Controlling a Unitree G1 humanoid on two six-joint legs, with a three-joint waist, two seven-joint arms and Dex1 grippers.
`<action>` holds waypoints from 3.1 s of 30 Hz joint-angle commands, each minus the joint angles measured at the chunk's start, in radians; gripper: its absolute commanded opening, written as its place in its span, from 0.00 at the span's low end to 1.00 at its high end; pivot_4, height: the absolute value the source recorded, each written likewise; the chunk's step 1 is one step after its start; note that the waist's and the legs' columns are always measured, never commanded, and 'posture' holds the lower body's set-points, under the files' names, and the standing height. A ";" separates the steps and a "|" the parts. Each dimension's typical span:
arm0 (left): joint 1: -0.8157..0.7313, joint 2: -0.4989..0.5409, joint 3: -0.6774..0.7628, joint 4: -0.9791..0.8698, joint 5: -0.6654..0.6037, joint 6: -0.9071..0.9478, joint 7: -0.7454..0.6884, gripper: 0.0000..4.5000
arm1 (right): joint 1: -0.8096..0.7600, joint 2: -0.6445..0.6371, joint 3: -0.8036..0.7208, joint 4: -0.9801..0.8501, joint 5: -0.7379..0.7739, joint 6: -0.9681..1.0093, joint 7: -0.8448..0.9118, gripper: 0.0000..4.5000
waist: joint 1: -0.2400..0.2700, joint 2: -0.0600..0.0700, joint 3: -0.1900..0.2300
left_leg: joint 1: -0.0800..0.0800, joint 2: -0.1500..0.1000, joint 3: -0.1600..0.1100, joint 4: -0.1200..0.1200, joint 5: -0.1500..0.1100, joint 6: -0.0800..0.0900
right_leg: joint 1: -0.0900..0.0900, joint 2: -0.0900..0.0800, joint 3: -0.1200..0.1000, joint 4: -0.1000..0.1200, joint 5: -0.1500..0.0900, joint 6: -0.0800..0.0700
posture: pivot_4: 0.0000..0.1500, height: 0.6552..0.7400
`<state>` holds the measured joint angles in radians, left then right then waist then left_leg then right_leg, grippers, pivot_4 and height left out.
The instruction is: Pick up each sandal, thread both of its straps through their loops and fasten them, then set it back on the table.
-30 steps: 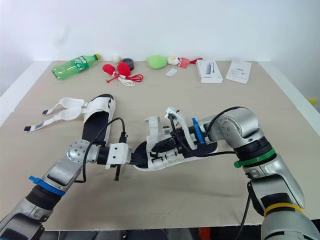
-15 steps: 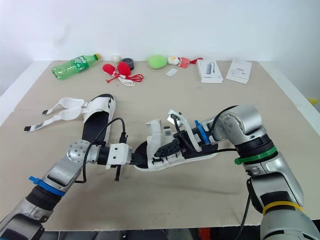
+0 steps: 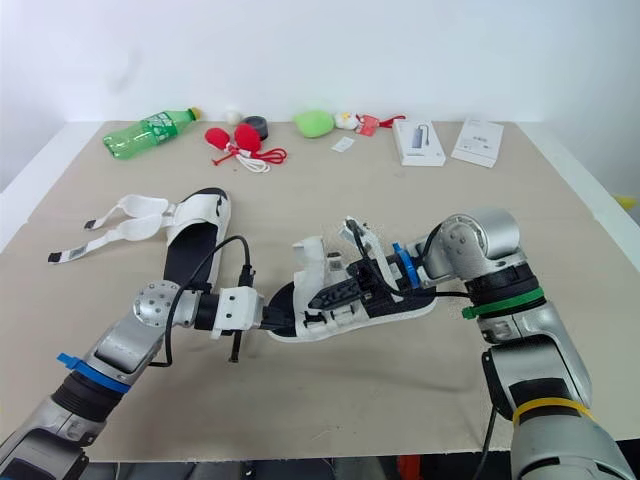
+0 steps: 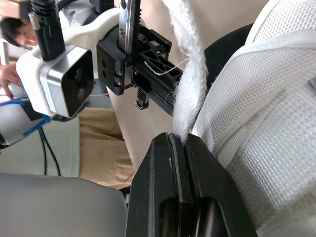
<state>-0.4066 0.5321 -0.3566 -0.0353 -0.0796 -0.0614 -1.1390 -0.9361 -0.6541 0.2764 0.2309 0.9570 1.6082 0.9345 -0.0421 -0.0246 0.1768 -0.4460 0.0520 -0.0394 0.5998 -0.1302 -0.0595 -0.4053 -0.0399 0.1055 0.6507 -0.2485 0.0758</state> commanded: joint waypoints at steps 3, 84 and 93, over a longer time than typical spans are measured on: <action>0.025 0.012 -0.039 0.007 0.041 0.026 -0.004 0.00 | -0.030 -0.030 0.020 0.024 0.093 0.006 -0.018 0.01 | 0.000 0.000 0.000 | 0.000 0.000 0.000 0.000 0.000 0.000 | 0.000 0.000 0.000 0.000 0.000 0.000 | 1.00 1.00; -0.002 -0.009 -0.052 0.056 0.056 -0.003 -0.014 0.00 | 0.128 0.043 -0.072 -0.374 -0.244 -0.326 -0.007 0.01 | 0.001 0.000 0.000 | -0.001 0.000 0.000 0.000 0.000 0.000 | 0.000 0.000 0.000 -0.001 0.001 0.001 | 1.00 1.00; -0.002 -0.008 -0.052 0.057 0.057 -0.004 -0.013 0.00 | 0.129 0.037 -0.086 -0.383 -0.216 -0.302 0.016 0.23 | 0.001 0.000 0.000 | -0.001 0.000 0.000 0.000 0.000 0.000 | 0.000 0.000 0.000 -0.001 0.001 0.001 | 1.00 1.00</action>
<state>-0.4236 0.5223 -0.3643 -0.0139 -0.0639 -0.0816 -1.1449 -0.7932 -0.6123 0.2081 -0.1322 0.7140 1.3040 0.9316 -0.0411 -0.0246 0.1768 -0.4465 0.0520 -0.0391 0.6000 -0.1304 -0.0593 -0.4052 -0.0402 0.1055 0.6493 -0.2477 0.0763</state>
